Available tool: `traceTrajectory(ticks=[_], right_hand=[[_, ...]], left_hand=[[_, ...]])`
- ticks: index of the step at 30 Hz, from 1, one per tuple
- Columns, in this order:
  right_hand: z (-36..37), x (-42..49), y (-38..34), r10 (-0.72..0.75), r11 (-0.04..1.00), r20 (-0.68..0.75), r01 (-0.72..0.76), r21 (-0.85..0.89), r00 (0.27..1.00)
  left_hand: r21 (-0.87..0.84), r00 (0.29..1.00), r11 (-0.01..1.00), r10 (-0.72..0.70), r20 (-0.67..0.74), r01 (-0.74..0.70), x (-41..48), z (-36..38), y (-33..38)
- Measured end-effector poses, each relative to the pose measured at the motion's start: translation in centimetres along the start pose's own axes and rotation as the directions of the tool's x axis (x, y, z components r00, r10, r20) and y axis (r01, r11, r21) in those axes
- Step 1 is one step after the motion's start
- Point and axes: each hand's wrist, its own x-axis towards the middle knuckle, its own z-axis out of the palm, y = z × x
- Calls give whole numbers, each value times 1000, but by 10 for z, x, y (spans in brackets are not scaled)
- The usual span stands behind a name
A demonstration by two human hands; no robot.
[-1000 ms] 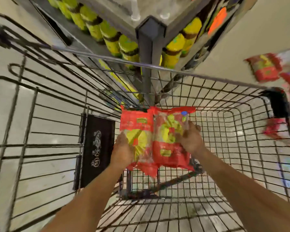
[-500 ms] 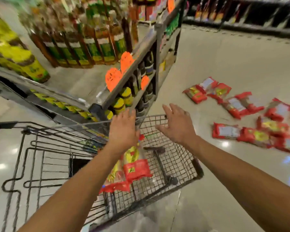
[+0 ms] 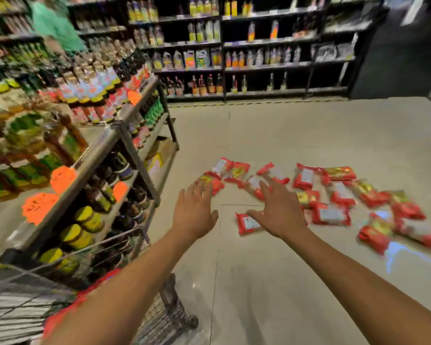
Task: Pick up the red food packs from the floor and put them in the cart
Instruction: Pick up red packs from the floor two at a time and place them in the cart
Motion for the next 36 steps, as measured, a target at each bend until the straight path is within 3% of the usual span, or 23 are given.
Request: traceTrajectory(ticks=[4,10,22,27,36], right_hand=[[-1,17,40,62,998,20,-62,25,998],[12,75,45,52,997,87,-56,44,995],[46,340,4,-47,987,182,74,-145,982],[64,424,-34,-55,986,259,93,-140,964],[103,588,-74,-99,983,315,141,-115,944]], left_hand=[[45,1000,999,10,15,-11,41,-8,15],[49,998,999,-24,66,20,102,21,3],[-27,972,985,-162,168,169,281,100,-103],[-81,945,970,-203,256,230,340,113,-147],[-81,936,955,-259,237,285,462,150,-215]])
